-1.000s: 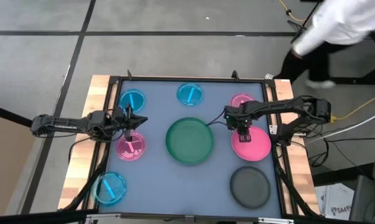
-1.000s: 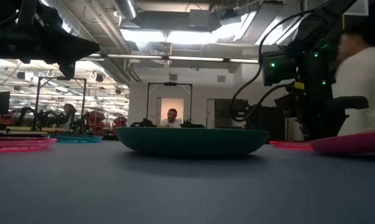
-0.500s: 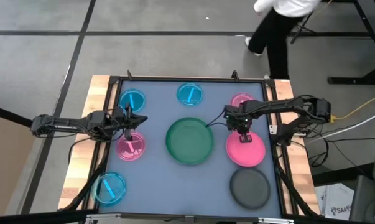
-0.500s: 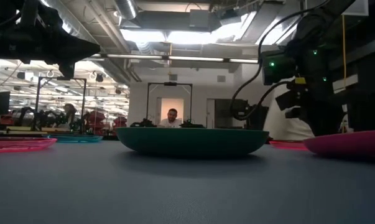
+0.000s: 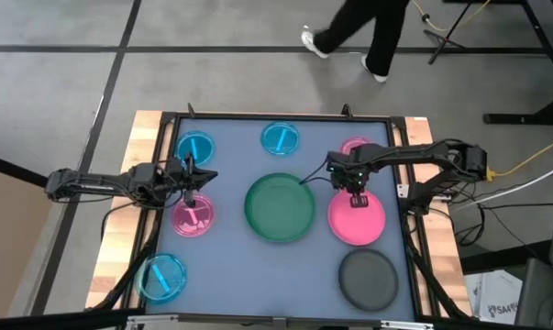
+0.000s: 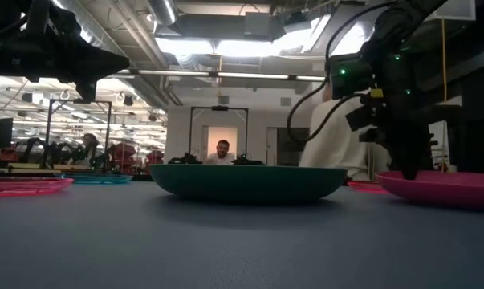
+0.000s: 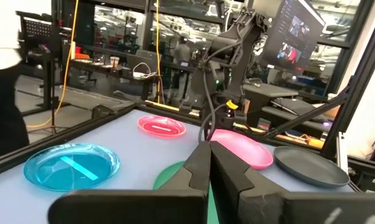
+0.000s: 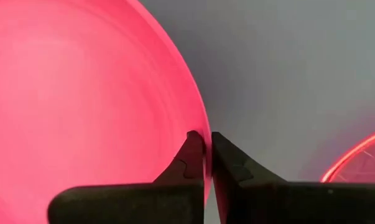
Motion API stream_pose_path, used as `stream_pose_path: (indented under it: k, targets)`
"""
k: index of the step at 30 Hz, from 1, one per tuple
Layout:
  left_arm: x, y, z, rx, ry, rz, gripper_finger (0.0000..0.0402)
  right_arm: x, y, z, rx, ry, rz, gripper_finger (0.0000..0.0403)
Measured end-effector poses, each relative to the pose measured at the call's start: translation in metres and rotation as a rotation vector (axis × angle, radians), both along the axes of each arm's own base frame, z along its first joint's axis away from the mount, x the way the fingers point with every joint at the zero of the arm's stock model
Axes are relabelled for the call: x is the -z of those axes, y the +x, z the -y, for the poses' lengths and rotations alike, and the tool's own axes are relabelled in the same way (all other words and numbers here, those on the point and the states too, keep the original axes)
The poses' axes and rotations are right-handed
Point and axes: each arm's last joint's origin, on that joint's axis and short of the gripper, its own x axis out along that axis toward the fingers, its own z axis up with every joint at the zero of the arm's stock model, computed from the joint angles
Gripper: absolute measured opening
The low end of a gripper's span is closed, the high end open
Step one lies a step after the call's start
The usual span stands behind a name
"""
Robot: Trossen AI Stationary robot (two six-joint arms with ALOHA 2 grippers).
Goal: Stack plastic plates
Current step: Stack the pink plate on top of the green plate
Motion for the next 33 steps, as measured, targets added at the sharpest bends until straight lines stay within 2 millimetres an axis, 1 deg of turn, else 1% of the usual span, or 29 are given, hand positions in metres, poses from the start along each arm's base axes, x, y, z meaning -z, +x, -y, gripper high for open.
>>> stream_pose_path:
  k: [6, 12, 19, 26, 30, 33]
  targets:
    - [0.0, 0.0, 0.0, 0.0, -0.004, 0.001, 0.0, -0.011, 0.002, 0.0, 0.001, 0.023, -0.021, 0.0]
    - [0.0, 0.0, 0.0, 0.0, -0.005, 0.001, 0.0, -0.024, 0.009, 0.002, 0.001, 0.015, 0.006, 0.0]
    - [0.0, 0.0, 0.0, 0.001, -0.006, 0.002, 0.0, -0.047, 0.019, 0.005, 0.023, 0.003, 0.049, 0.0]
    - [0.0, 0.0, 0.0, 0.0, -0.007, 0.002, 0.0, -0.071, 0.03, 0.015, 0.106, -0.007, 0.135, 0.0]
    - [0.0, 0.0, 0.0, 0.0, -0.007, 0.002, 0.0, -0.083, 0.034, 0.021, 0.167, 0.036, 0.192, 0.0]
    - [0.0, 0.0, 0.0, 0.0, -0.007, 0.002, 0.0, -0.087, 0.04, 0.023, 0.208, 0.076, 0.265, 0.0]
